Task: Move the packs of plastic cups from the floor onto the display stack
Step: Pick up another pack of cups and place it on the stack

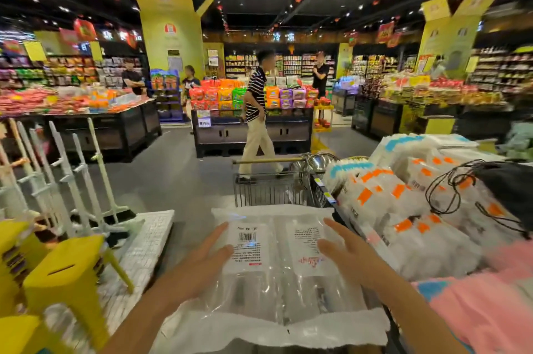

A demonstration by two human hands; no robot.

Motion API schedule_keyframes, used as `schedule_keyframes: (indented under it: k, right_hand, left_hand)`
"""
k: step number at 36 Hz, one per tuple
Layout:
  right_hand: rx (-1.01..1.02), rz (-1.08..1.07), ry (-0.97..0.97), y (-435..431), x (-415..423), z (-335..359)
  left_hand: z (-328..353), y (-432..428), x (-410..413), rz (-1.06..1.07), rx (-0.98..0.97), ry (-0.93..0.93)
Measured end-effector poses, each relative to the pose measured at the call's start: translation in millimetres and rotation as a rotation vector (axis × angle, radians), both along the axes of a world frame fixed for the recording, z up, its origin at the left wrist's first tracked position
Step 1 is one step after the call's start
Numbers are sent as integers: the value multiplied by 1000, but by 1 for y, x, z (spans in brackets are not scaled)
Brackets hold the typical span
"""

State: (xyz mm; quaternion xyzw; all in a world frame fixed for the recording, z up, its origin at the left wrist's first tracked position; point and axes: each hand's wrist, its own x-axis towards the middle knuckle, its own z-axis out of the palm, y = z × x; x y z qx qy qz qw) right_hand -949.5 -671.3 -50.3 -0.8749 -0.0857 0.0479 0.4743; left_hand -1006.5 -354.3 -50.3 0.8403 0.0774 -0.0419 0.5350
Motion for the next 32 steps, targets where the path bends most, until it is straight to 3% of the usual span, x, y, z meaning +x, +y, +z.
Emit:
schedule_keyframes:
  k: [14, 32]
  right_hand:
    - [-4, -52, 8, -26, 143, -24]
    - [-12, 17, 48, -26, 362, -57]
  left_hand:
    - [-16, -35, 148, -89, -20, -36]
    - [-55, -43, 351, -19, -7, 17]
